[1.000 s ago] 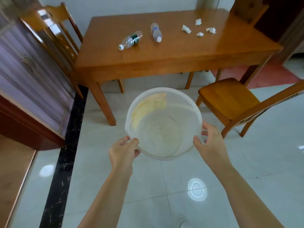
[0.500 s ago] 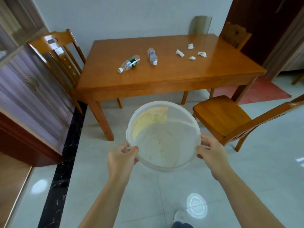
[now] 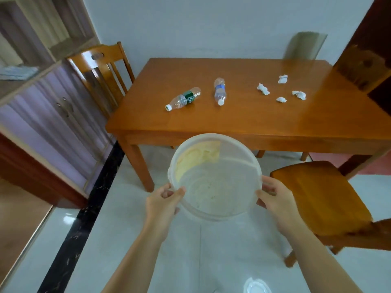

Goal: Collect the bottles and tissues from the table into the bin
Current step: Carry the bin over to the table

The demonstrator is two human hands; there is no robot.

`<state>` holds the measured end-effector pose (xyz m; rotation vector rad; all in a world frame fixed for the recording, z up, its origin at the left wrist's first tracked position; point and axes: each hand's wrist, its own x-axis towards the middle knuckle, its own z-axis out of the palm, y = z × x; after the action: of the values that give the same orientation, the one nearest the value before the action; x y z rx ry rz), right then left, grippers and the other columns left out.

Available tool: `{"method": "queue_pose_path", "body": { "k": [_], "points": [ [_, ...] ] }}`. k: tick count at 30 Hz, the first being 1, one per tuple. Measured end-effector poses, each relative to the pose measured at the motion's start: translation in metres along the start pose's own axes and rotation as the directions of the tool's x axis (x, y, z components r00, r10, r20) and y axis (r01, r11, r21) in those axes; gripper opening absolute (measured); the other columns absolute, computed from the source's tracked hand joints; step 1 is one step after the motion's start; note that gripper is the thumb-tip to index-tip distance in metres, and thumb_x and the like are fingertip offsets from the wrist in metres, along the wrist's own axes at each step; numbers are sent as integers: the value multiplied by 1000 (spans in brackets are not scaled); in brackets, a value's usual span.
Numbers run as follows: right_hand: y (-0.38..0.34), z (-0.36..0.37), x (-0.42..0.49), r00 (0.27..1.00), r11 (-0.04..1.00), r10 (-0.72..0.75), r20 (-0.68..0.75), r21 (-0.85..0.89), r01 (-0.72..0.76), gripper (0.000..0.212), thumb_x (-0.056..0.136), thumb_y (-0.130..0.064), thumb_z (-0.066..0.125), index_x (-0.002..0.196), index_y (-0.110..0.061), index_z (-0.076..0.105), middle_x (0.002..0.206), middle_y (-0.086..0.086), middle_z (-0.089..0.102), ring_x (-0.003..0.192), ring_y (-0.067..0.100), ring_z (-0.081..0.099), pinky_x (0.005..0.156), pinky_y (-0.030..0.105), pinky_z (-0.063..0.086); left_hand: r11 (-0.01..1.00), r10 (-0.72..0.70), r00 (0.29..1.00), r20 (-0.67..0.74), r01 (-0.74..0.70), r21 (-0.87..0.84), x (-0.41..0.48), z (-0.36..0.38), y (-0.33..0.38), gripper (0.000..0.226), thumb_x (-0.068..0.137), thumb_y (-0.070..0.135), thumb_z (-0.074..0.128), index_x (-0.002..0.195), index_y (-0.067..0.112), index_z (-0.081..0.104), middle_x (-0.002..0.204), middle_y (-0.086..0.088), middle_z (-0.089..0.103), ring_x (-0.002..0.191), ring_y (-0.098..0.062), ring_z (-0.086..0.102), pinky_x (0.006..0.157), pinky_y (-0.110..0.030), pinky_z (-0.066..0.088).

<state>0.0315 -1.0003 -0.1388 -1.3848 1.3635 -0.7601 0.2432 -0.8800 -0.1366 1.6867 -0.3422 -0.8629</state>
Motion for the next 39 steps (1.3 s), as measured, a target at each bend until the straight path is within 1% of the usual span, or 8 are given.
{"method": "queue_pose_path", "body": {
  "k": [3, 6, 11, 15, 21, 28, 34, 39],
  "points": [
    [-9, 13, 43, 998, 1000, 7, 63, -7, -6, 35, 82, -9, 62, 115, -18, 56, 102, 0, 61, 86, 20, 62, 71, 38, 57, 992, -63, 997, -46, 58, -112, 23, 8, 10, 35, 78, 20, 72, 109, 12, 60, 92, -12, 61, 81, -17, 61, 59, -28, 52],
    [-19, 32, 82, 995, 1000, -4, 104, -12, 5, 31, 82, -7, 60, 109, -22, 56, 92, -11, 58, 81, 13, 60, 60, 23, 50, 985, -96, 990, -107, 79, -154, 48, 12, 18, 27, 79, 19, 70, 103, 18, 58, 93, -12, 61, 82, -17, 62, 58, -29, 52],
    [-35, 73, 149, 981, 999, -13, 193, -40, 21, 31, 84, -5, 56, 108, -23, 55, 89, -12, 56, 79, 10, 58, 60, 23, 47, 999, -36, 974, -223, 30, -31, 104, 12, 32, 9, 78, 25, 70, 81, 32, 65, 77, -4, 69, 75, -18, 65, 56, -27, 50],
    [-55, 106, 194, 951, 996, -23, 307, -74, 47, 31, 84, -7, 57, 112, -18, 55, 92, -7, 59, 82, 12, 58, 63, 27, 49, 997, 3, 941, -339, 22, 71, 144, 8, 49, 23, 76, 23, 68, 63, 42, 66, 53, 7, 66, 63, -19, 65, 61, -35, 55],
    [-72, 139, 242, 907, 984, -40, 420, -139, 107, 26, 82, -10, 60, 104, -24, 56, 98, -6, 61, 85, 11, 59, 66, 29, 51, 986, -2, 897, -442, 76, 149, 179, 4, 63, 8, 73, 20, 61, 68, 25, 65, 55, 8, 67, 54, -11, 63, 66, -44, 57],
    [-88, 170, 286, 786, 917, -112, 608, -242, 317, 27, 80, -28, 64, 106, -25, 58, 93, -17, 62, 86, 2, 59, 68, 20, 47, 980, -21, 780, -626, 142, 143, 200, 3, 69, 12, 76, 18, 60, 83, 11, 68, 54, 15, 65, 50, -8, 61, 62, -39, 57],
    [-106, 196, 340, 685, 859, -119, 719, -271, 434, 30, 79, -41, 60, 106, -28, 56, 91, -25, 55, 85, 0, 55, 67, 19, 44, 964, 51, 662, -748, 164, 211, 210, 18, 85, 11, 79, 20, 61, 71, 16, 67, 48, 0, 62, 45, -11, 59, 48, -22, 45],
    [-121, 209, 392, 605, 755, -198, 771, -273, 596, 36, 84, -32, 60, 116, -20, 52, 107, -4, 55, 95, 10, 52, 69, 19, 40, 973, -1, 570, -822, 190, 130, 223, 40, 104, 11, 82, 19, 62, 88, 13, 69, 58, -6, 64, 52, -18, 62, 52, -24, 47]
  ]
}}
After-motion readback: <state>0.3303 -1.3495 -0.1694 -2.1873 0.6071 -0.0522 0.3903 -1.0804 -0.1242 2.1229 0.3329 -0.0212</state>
